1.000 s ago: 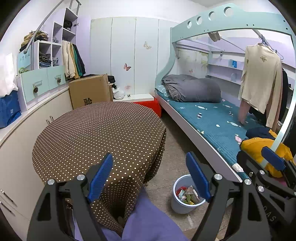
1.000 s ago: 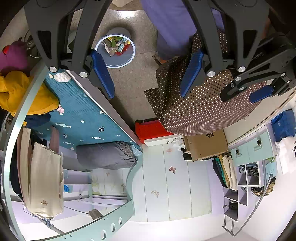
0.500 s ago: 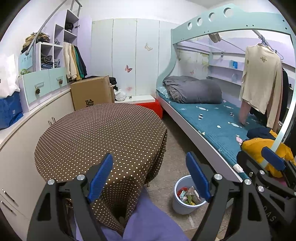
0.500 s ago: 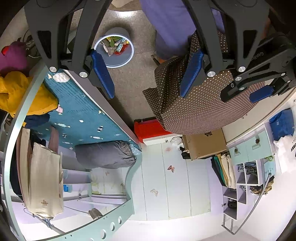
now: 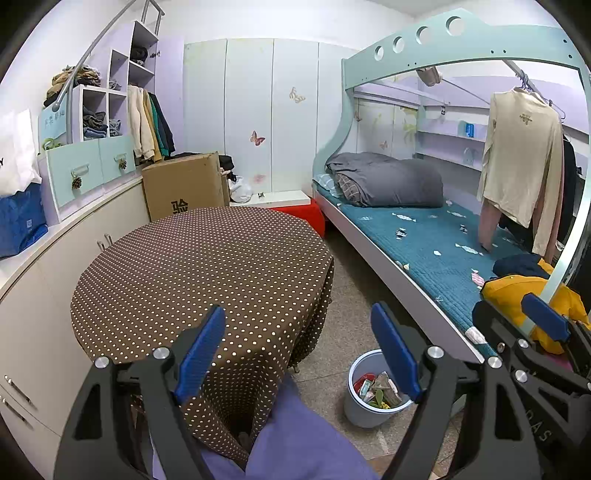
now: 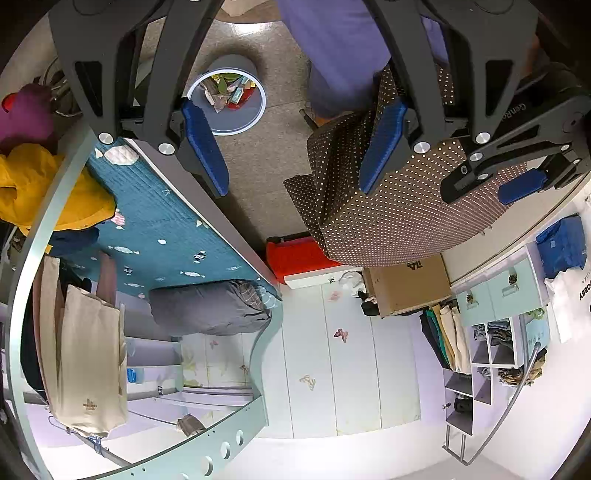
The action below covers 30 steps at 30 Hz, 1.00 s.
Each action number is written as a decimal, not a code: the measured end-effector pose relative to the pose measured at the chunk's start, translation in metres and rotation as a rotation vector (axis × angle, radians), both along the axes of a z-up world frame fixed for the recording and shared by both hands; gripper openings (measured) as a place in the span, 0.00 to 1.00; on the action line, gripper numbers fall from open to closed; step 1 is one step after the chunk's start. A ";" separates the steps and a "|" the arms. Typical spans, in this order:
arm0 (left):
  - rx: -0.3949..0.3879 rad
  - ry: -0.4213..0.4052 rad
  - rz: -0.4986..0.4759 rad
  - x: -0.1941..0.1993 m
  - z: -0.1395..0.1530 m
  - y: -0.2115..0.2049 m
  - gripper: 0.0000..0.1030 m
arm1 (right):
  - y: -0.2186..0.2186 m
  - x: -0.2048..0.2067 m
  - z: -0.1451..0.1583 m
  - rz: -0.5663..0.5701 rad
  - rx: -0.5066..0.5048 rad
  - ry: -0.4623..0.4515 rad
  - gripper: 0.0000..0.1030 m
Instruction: Collect trash
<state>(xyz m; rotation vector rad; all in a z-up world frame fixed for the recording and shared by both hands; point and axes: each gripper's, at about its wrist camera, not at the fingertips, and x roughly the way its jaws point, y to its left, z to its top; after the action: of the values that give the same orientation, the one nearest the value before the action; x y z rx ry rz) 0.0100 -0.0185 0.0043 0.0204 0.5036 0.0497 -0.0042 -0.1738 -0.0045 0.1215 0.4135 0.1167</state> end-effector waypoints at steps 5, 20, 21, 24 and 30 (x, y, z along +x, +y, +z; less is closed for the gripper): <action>0.004 0.001 0.006 -0.003 0.000 -0.002 0.77 | 0.000 0.000 0.001 -0.001 -0.001 0.000 0.71; 0.008 -0.007 0.006 -0.003 0.000 0.001 0.77 | -0.001 0.001 0.001 0.004 0.011 0.005 0.71; 0.008 -0.011 0.005 -0.004 0.000 0.001 0.77 | -0.001 0.001 0.001 0.004 0.013 0.005 0.71; 0.005 -0.008 0.001 -0.003 0.000 0.001 0.76 | -0.001 0.003 -0.002 0.007 0.016 0.010 0.71; 0.005 -0.001 0.003 0.000 0.000 0.002 0.76 | -0.001 0.004 -0.005 0.008 0.019 0.016 0.71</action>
<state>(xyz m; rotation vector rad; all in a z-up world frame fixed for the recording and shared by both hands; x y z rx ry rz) 0.0099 -0.0160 0.0038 0.0250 0.5021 0.0542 0.0000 -0.1746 -0.0098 0.1397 0.4288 0.1281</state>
